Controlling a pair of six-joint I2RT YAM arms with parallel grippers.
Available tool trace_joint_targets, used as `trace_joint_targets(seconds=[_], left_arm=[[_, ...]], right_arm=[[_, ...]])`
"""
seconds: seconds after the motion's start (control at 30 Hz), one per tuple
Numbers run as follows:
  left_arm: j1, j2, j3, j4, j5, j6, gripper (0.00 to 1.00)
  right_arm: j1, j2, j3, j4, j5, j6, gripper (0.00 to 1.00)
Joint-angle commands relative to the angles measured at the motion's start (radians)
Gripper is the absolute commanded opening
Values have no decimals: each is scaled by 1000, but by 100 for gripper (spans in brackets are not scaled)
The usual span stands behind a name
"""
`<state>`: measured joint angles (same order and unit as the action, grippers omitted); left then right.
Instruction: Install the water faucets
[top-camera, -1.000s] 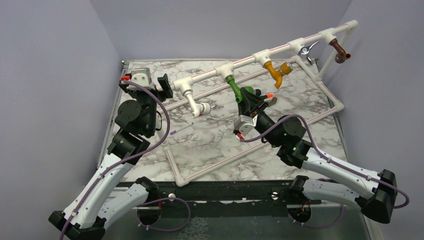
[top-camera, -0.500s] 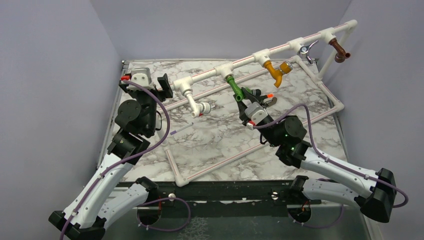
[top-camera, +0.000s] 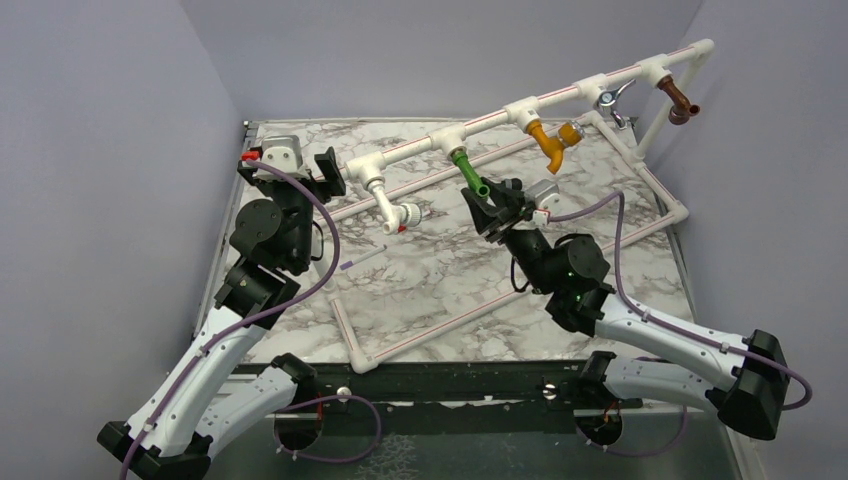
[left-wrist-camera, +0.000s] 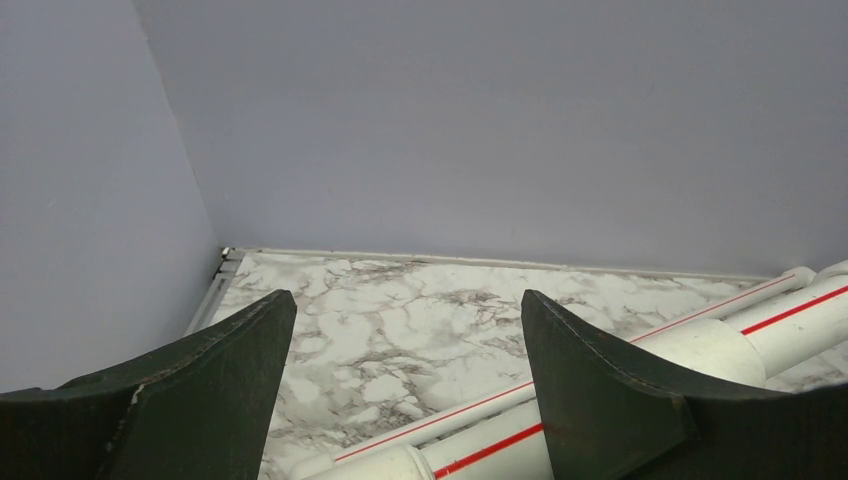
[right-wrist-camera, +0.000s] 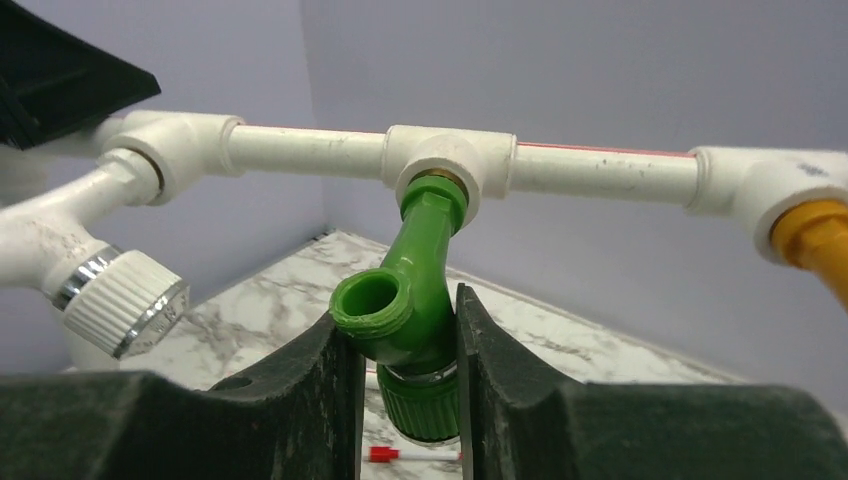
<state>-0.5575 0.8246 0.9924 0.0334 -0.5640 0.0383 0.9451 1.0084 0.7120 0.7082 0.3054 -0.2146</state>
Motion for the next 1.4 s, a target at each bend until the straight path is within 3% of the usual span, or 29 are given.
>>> trace_joint_targets(seconds=[0.0,0.43,0.7,0.87,1.1,1.37], left_arm=[[-7,16,-18,-103,38,-20,84],[-7,14,-18,-104,39,-20,84],[-7,13,-18,-103,33,-19,84],[-6,10,-18,-104,35,-19,84],[-4,10,-18,-103,35,-19,84],[-1,9,-20,-102,29,-17,84]], right_arm=[[6,13,-8,120,126,450,0],[6,30,38,63,241,1046,1],[6,36,81,-78,294,1396,1],[6,27,140,-289,320,1635,1],[5,0,133,-327,337,1796,0],[6,-15,157,-339,339,1874,1]])
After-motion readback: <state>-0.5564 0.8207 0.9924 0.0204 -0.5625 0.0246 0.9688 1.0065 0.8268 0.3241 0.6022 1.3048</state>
